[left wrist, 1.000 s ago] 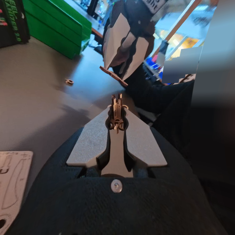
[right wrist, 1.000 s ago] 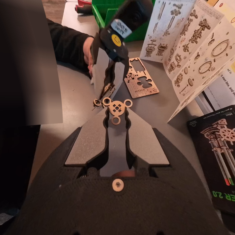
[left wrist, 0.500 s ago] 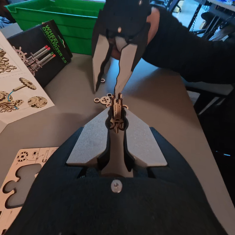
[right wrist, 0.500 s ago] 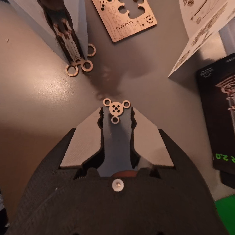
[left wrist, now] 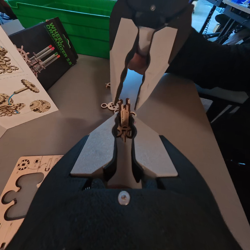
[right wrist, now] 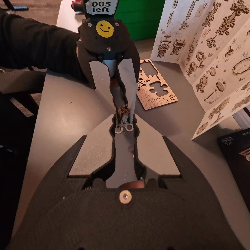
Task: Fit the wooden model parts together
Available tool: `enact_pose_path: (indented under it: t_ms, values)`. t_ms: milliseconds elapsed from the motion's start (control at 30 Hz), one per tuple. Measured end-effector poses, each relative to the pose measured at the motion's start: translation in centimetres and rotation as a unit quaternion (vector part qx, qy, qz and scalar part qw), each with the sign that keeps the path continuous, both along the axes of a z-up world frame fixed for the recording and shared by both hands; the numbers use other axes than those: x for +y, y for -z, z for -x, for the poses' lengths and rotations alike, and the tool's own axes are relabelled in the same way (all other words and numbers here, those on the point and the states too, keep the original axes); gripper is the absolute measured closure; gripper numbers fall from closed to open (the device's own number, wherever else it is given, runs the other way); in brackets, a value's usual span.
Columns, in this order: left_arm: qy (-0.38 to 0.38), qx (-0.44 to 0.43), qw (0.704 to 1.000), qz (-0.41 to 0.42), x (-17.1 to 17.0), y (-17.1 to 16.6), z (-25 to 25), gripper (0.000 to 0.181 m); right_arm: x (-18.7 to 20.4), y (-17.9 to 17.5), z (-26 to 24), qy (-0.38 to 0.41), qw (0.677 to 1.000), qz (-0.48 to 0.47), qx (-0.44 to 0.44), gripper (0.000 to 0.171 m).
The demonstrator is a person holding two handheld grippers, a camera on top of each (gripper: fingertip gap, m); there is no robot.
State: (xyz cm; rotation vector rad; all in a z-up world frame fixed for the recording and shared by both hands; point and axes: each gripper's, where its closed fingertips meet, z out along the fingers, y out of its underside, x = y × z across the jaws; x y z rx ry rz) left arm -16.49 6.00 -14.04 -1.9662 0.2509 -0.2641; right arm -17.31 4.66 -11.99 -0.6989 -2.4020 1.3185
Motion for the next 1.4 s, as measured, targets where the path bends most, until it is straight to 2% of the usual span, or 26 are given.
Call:
enact_pose_path:
  t_ms: [167, 267, 367, 433, 533, 667, 800, 867, 1100, 1267, 1400]
  values:
    - [-0.013, 0.018, 1.000, -0.005, 0.0, 0.0, 0.4, 0.170, -1.0, 0.3, 0.3, -0.010, 1.000, 0.018, -0.002, 0.149]
    - [-0.005, 0.044, 0.999, -0.007, -0.2, 0.1, 0.3, 0.168, -0.8, 0.2, 0.3, -0.012, 1.000, 0.021, 0.004, 0.161]
    - [-0.009, 0.081, 0.997, 0.007, -0.5, 0.8, 0.7, 0.161, -0.6, 0.8, 0.4, -0.012, 1.000, 0.005, 0.003, 0.161]
    - [-0.003, 0.072, 0.997, 0.010, -0.6, 0.8, 0.6, 0.167, -0.7, 0.8, 0.4, -0.013, 1.000, 0.003, 0.004, 0.161]
    - [-0.003, 0.034, 0.999, 0.001, -0.6, 0.3, 0.5, 0.169, -0.9, 0.3, 0.5, -0.008, 1.000, 0.016, 0.002, 0.161]
    - [0.008, -0.100, 0.995, -0.012, -0.6, -1.2, 0.0, 0.169, -0.7, -0.9, 0.5, 0.001, 0.996, 0.083, -0.038, 0.161]
    - [0.030, -0.284, 0.957, -0.046, -0.7, -3.5, 0.1, 0.170, -0.1, -1.9, 0.0, -0.009, 0.991, 0.122, -0.059, 0.154]
    - [0.032, -0.330, 0.942, -0.053, -0.8, -3.8, 0.6, 0.170, 0.3, -2.2, 0.0, -0.004, 0.993, 0.114, -0.041, 0.156]
    - [0.059, -0.343, 0.936, -0.048, -0.8, -3.8, -0.3, 0.170, -0.4, -2.4, 0.1, 0.000, 0.994, 0.108, -0.027, 0.160]
    - [0.051, -0.345, 0.936, -0.049, -0.5, -3.8, -0.3, 0.170, -0.2, -2.3, 0.3, 0.005, 0.994, 0.109, -0.023, 0.161]
    - [0.032, -0.310, 0.948, -0.061, -0.1, -3.8, -0.1, 0.170, 0.3, -2.5, 0.5, 0.012, 0.992, 0.120, -0.023, 0.153]
